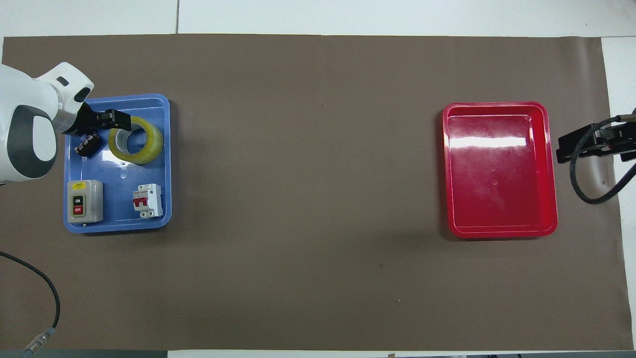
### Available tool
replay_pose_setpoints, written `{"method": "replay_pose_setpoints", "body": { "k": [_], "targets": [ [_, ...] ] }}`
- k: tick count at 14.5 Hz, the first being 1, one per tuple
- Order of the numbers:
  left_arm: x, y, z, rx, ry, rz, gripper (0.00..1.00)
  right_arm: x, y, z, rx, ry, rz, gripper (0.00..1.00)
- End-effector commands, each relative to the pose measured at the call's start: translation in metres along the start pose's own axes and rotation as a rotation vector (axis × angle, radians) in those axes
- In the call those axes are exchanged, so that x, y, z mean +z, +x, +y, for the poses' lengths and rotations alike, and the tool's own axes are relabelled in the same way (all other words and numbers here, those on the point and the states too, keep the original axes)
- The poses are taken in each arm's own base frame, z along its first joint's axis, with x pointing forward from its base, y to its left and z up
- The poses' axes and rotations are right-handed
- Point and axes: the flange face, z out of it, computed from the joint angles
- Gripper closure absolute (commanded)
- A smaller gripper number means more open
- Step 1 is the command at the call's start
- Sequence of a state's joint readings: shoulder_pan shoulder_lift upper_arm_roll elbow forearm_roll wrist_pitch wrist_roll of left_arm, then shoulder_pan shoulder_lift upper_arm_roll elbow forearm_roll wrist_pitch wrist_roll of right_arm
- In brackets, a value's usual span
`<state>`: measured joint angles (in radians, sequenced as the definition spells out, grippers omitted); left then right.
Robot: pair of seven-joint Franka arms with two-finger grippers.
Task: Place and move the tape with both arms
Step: 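Reach the left gripper down to the yellow tape roll and grasp it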
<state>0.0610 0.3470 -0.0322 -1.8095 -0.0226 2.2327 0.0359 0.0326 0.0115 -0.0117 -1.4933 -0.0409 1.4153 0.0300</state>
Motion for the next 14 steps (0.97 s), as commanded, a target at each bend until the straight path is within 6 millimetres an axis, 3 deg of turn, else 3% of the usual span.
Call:
{"method": "replay_pose_setpoints", "body": {
  "k": [1,3,4,5,6,7,11,14],
  "targets": [
    [0.017,-0.01,-0.002,0.01,-0.009,0.003,0.0,-0.001,0.001,0.004,0.006,-0.001,0.01,0.0],
    [0.029,-0.019,-0.001,0.011,-0.009,-0.007,0.0,-0.001,0.001,0.003,0.005,-0.001,0.01,0.0],
    [0.031,-0.021,-0.002,0.008,-0.008,-0.007,0.16,-0.001,0.001,0.003,0.003,-0.001,0.01,0.0],
    [0.032,-0.022,-0.002,0.005,-0.008,-0.011,0.48,-0.001,0.001,0.003,0.005,-0.001,0.01,0.0],
    [0.032,-0.024,-0.002,0.002,-0.009,-0.019,0.89,-0.001,0.001,0.003,0.005,-0.001,0.01,0.0],
    [0.031,-0.023,-0.002,0.002,-0.009,-0.02,1.0,0.0,0.0,0.003,0.003,-0.001,0.008,0.0],
    [0.014,-0.022,-0.001,0.0,-0.009,-0.016,1.0,0.0,0.0,0.004,0.006,-0.001,0.008,0.0],
    [-0.028,-0.017,0.009,-0.022,-0.011,-0.038,1.0,0.0,0.0,0.005,0.008,-0.001,0.008,0.0]
  ]
}}
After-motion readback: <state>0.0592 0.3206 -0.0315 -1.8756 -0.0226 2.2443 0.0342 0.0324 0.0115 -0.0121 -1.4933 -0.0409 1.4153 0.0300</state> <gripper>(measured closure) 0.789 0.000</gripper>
